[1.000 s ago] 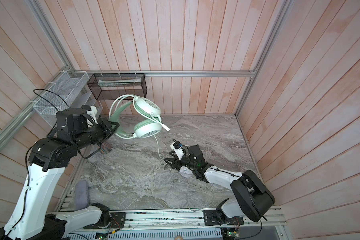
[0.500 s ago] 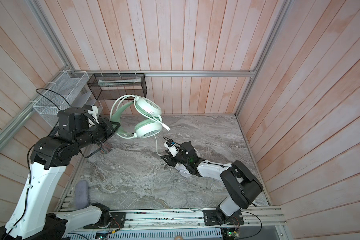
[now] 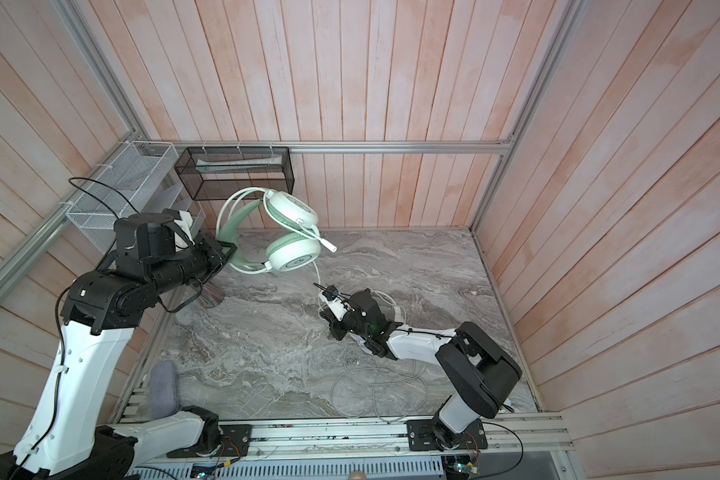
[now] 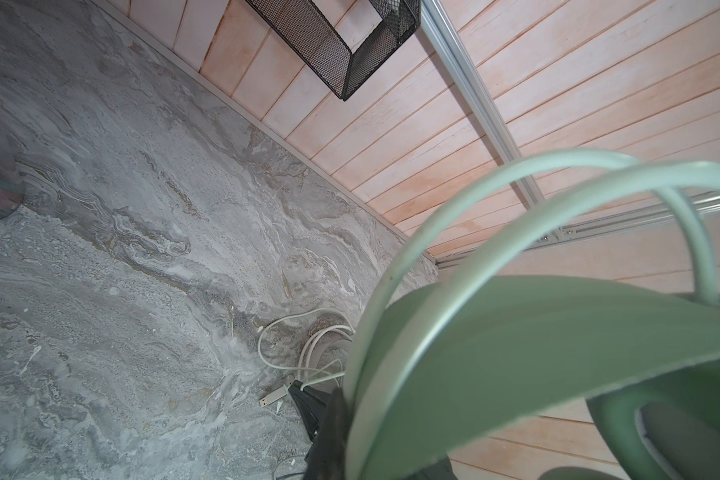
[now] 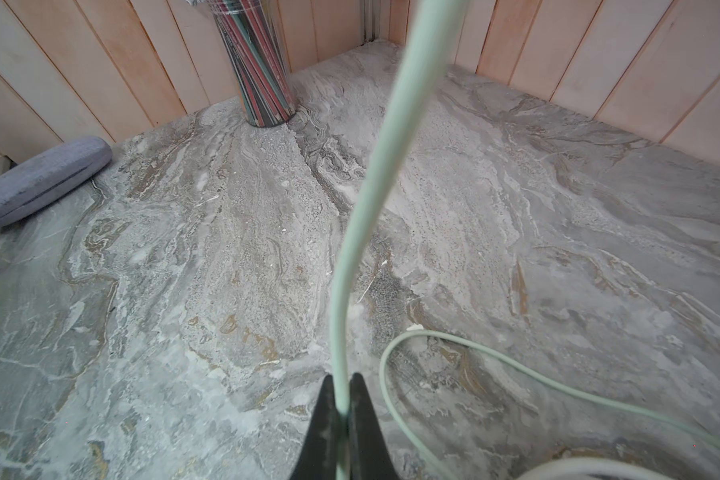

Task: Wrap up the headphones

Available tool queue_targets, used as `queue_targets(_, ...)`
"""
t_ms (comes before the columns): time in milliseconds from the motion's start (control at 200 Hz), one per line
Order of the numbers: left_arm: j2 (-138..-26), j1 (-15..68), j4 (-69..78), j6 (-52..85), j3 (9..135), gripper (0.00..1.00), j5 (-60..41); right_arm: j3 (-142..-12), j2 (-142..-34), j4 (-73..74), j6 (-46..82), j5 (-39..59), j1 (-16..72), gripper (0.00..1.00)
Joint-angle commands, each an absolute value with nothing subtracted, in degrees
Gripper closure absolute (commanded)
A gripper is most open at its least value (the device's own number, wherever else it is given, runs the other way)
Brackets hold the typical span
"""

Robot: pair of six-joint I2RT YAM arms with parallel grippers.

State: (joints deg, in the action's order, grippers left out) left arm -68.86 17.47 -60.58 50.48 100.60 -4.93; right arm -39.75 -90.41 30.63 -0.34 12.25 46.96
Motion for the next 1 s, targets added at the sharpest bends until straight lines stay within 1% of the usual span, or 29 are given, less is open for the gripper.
queue_targets(0,-69.16,16.16,-54.15,54.22,101.51,1.00,-6.67,-39.85,-89.68,33.15,1.87,5.77,53.03,0.97)
queue_targets(175,-70.52,14.96,-51.72,57.33,101.52,1.00,-4.60,-48.21,-94.07,30.17,1.05,-3.29,64.06,1.00)
queue_targets(255,-71.48,14.85,-51.11,57.26,101.08,1.00,-3.30,-52.89,-96.26,27.12,-0.17,-3.83,67.55,1.00)
queue_targets(420,-72.09,14.87,-50.64,53.83,96.76,1.00,4.00,-62.34,-96.82,13.26,-5.72,-9.30,74.65,1.00)
queue_targets(580,-70.73,15.25,-47.03,47.50,85.46,1.00,13.47,-68.75,-89.75,0.00,-10.46,-8.88,75.78,1.00)
queue_targets(655,-69.83,16.21,-43.63,43.29,78.76,1.00,16.05,-74.43,-87.15,-9.45,-13.18,-9.05,75.83,1.00)
queue_targets(735,-68.48,19.69,-40.03,39.43,71.87,1.00,22.64,-80.82,-85.73,-18.64,-15.68,-10.84,75.82,1.00)
queue_targets(870,-64.80,26.91,-32.97,30.76,62.05,1.00,34.83,-88.84,-84.56,-29.25,-18.37,-17.47,75.73,1.00)
queue_targets(925,-63.25,30.18,-30.95,27.51,59.23,1.00,40.64,-91.49,-84.54,-32.45,-19.05,-19.38,75.68,1.00)
queue_targets(995,-62.17,32.11,-30.32,25.10,57.34,1.00,43.97,-94.02,-84.64,-35.59,-19.57,-21.28,75.60,1.00)
